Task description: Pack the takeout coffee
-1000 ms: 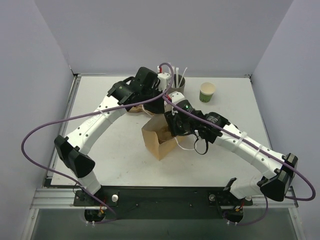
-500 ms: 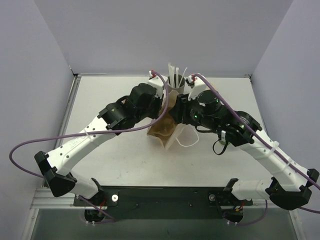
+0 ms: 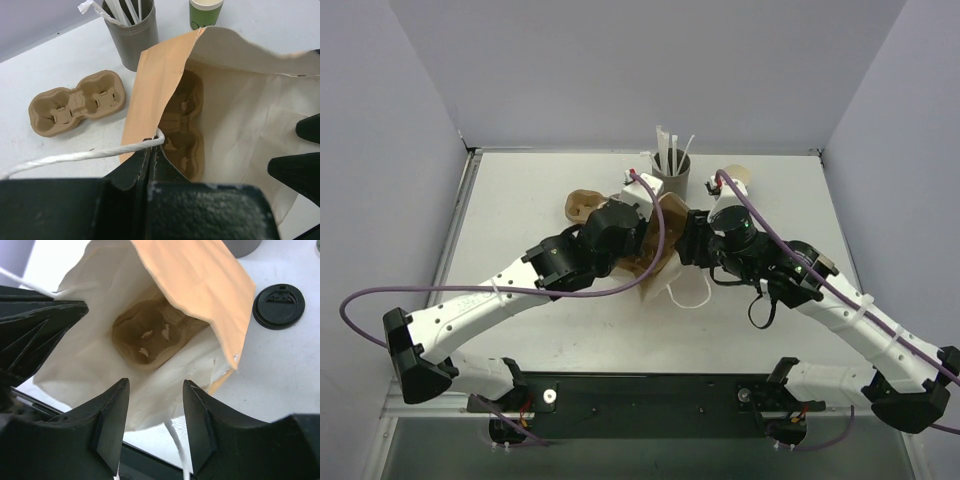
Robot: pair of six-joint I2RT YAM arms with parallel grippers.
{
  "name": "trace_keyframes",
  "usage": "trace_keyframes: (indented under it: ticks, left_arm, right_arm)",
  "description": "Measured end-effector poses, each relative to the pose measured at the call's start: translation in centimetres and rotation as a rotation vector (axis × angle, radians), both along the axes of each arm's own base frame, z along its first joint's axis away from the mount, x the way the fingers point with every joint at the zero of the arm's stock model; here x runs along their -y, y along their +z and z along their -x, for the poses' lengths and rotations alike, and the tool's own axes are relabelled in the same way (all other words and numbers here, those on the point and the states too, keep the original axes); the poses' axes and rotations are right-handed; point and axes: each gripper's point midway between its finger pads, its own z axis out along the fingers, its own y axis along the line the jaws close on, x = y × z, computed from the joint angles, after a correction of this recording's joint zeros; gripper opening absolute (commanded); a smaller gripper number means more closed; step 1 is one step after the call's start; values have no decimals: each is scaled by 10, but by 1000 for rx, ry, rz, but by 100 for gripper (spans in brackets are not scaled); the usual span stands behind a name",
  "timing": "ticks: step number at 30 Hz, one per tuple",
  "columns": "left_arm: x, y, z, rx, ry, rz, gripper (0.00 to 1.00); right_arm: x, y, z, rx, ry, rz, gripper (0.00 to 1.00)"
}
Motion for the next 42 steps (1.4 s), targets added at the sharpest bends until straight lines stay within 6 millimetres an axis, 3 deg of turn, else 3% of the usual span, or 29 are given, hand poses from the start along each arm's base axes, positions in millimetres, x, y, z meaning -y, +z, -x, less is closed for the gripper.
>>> trace_keyframes:
  ticks: [4, 12, 15, 18, 25, 31, 34, 37, 42]
  left_arm:
    - [3, -3, 2, -1, 6, -10, 0]
    - [20, 33, -9, -19, 66, 39, 0]
    - [20, 40, -10, -29, 83, 60, 0]
    - [19, 38, -9, -43, 93, 60, 0]
    - [27, 26, -4, -65, 24, 6, 0]
    - [32, 23, 1, -63, -52, -43, 0]
    - [35, 22, 4, -64, -92, -57, 0]
    - [40, 21, 8, -68, -136, -64, 0]
    - [46, 20, 16, -80, -206, -63, 0]
  right_arm:
    - [4, -14, -2, -36, -27, 51, 44]
    - [5, 28, -13, 11, -71, 41, 45]
    - [10, 31, -12, 12, -85, 57, 45]
    - [10, 29, -14, 4, -85, 75, 44]
    - [-2, 3, -5, 22, 53, 95, 42]
    - [-16, 34, 3, 165, 197, 28, 41]
    - [-20, 36, 9, 202, 249, 0, 40]
    - [-25, 24, 9, 207, 279, 3, 39]
    - [-25, -39, 11, 120, 306, 93, 39]
